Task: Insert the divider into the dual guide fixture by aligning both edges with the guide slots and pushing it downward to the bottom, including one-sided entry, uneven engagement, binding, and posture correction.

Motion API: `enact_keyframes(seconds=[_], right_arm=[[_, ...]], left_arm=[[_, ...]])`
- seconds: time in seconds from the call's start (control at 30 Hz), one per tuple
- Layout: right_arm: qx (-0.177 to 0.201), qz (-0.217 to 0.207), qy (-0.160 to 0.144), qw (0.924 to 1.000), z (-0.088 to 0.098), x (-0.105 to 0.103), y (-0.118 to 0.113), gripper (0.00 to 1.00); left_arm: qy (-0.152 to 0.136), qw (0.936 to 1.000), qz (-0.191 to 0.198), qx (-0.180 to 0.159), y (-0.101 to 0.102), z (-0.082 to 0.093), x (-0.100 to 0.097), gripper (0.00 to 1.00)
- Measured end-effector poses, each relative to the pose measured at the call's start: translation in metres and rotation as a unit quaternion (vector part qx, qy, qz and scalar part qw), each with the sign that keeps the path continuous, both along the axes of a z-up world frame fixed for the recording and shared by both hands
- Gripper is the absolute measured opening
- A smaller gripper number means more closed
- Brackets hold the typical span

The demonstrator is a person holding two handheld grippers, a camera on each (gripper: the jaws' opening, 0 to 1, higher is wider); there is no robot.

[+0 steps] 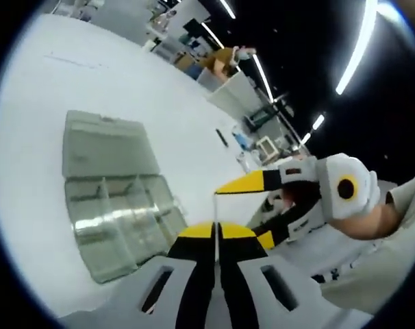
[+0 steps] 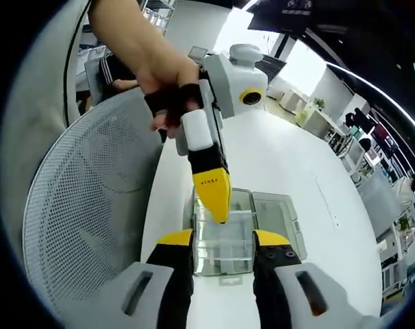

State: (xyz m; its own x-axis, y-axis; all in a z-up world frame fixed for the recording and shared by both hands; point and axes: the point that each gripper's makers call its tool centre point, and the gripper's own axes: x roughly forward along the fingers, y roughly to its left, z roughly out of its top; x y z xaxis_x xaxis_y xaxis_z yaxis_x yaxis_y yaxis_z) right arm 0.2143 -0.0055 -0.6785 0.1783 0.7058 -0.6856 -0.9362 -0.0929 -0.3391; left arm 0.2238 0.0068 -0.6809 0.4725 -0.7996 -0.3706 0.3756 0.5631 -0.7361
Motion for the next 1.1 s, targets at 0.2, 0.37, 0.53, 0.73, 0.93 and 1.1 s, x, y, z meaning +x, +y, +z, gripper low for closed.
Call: enact_keyframes(seconds=[0.2, 0.37, 0.53, 0.73, 0.93, 1.1], right_arm=[[0.012, -0.012, 0.019, 0.9997, 0.005, 0.004, -0.001, 0.28], [0.019, -0.016, 0.04, 0.9989, 0.009, 0.008, -0.001, 0.21], [0.006, 0.004, 0.069, 0.9976, 0.007, 0.004, -0.001, 0.17], [0.0, 0.016, 0.088, 0.996, 0.015, 0.005, 0.004, 0.14], [-0.016, 0.041, 0.106, 0.9934, 0.023, 0.002, 0.008, 0.14], [-0.028, 0.061, 0.121, 0.9903, 0.035, -0.003, 0.012, 0.12]], left_arm=[[-0.024, 0.9997, -0.008, 0.004, 0.003, 0.001, 0.001, 0.0], [-0.082, 0.9957, -0.04, 0.02, 0.002, 0.004, -0.002, 0.0], [-0.114, 0.9913, -0.056, 0.035, 0.004, 0.005, -0.003, 0.0], [-0.14, 0.9862, -0.075, 0.046, 0.006, 0.007, -0.007, 0.0], [-0.163, 0.9814, -0.087, 0.051, 0.008, 0.013, -0.012, 0.0], [-0.18, 0.9779, -0.094, 0.05, 0.007, 0.02, -0.015, 0.0]])
